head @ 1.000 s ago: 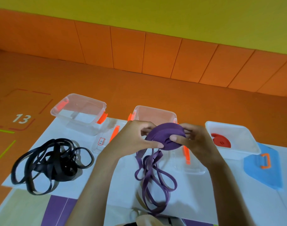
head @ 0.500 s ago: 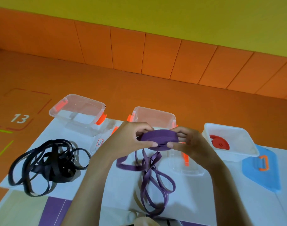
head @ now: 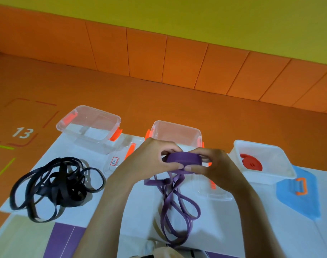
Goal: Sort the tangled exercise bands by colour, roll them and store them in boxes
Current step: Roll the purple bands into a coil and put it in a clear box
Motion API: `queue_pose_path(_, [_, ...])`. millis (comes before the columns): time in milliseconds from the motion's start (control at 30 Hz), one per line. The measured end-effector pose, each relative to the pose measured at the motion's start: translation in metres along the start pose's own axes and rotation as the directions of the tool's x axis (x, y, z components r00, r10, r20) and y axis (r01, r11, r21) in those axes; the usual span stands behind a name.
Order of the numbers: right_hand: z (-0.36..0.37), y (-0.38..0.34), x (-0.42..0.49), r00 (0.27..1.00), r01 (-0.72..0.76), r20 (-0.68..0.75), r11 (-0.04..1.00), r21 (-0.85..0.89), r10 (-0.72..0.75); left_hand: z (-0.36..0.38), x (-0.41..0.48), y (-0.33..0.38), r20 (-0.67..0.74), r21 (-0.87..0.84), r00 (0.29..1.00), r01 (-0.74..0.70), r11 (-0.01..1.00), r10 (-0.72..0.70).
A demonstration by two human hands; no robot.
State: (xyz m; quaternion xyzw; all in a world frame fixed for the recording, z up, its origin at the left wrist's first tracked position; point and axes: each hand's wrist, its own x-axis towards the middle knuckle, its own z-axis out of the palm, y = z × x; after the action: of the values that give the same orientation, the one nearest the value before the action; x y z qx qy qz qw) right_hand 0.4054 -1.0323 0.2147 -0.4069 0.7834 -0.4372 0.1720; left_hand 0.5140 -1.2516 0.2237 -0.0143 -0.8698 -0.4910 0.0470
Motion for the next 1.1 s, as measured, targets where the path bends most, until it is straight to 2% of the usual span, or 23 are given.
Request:
queue_pose_path(67, [-0.002,0.002,-0.002,0.998,-0.006,-0.069,0.992,0.129,0.015,-0.003,-0.002,-0.003,-0.030,-0.058,0.999,-0.019,0.998,0.017])
queue_pose_path(133, [-0.001,0.004,-0.004,0.993,0.007,-0.115,0.965,0.264,0.024,-0.010,-0.004,-0.006,-0.046,-0.083,0.999,0.022,0.996,-0.026])
queue_pose_path(167, [0.001,0.003,-0.004,0.994,0.011,-0.107,0.965,0.260,0.018,-0.012,-0.004,-0.007,-0.049,-0.069,0.997,0.048,0.996,-0.052])
queue_pose_path(267, [0.008,-0.001,0.001,0.999,0.035,-0.031,0.999,0.026,-0.034,-0.009,-0.002,-0.008,-0.018,0.043,0.998,0.058,0.997,-0.057])
queue_pose_path(333, [0.008,-0.004,0.002,0.998,0.040,-0.040,0.999,-0.019,-0.040,-0.004,-0.002,-0.007,-0.009,0.059,0.999,0.031,0.998,-0.030])
queue_pose_path(400, [0.006,-0.002,0.000,0.995,0.039,-0.091,0.997,0.064,-0.033,-0.003,-0.004,-0.009,-0.029,-0.009,0.999,0.014,1.000,-0.014])
queue_pose_path(467, [0.005,0.001,-0.003,0.992,0.029,-0.127,0.969,0.246,0.003,-0.008,-0.007,-0.010,-0.043,-0.062,0.999,0.017,0.998,-0.020])
queue_pose_path(533, [0.004,0.000,-0.005,0.996,0.004,-0.086,0.960,0.282,0.021,-0.012,-0.009,-0.011,-0.029,-0.065,0.999,0.031,0.997,-0.033])
queue_pose_path(667, [0.002,-0.001,-0.005,0.994,-0.063,0.094,0.988,0.139,0.050,-0.011,-0.010,-0.010,0.062,0.030,0.994,0.090,0.996,-0.091])
queue_pose_path(867, [-0.001,-0.001,-0.006,0.971,-0.152,0.210,0.970,0.192,0.111,-0.011,-0.014,-0.010,0.129,-0.004,0.988,0.083,0.997,-0.082])
queue_pose_path(1000, [0.003,-0.005,-0.008,0.964,-0.135,0.246,0.985,0.111,0.105,-0.007,-0.016,-0.007,0.149,0.010,0.984,0.099,0.995,-0.100])
queue_pose_path(1100, [0.009,-0.012,-0.008,0.965,-0.086,0.253,0.993,0.084,0.062,0.001,-0.012,-0.001,0.172,0.097,0.982,0.068,0.993,-0.084])
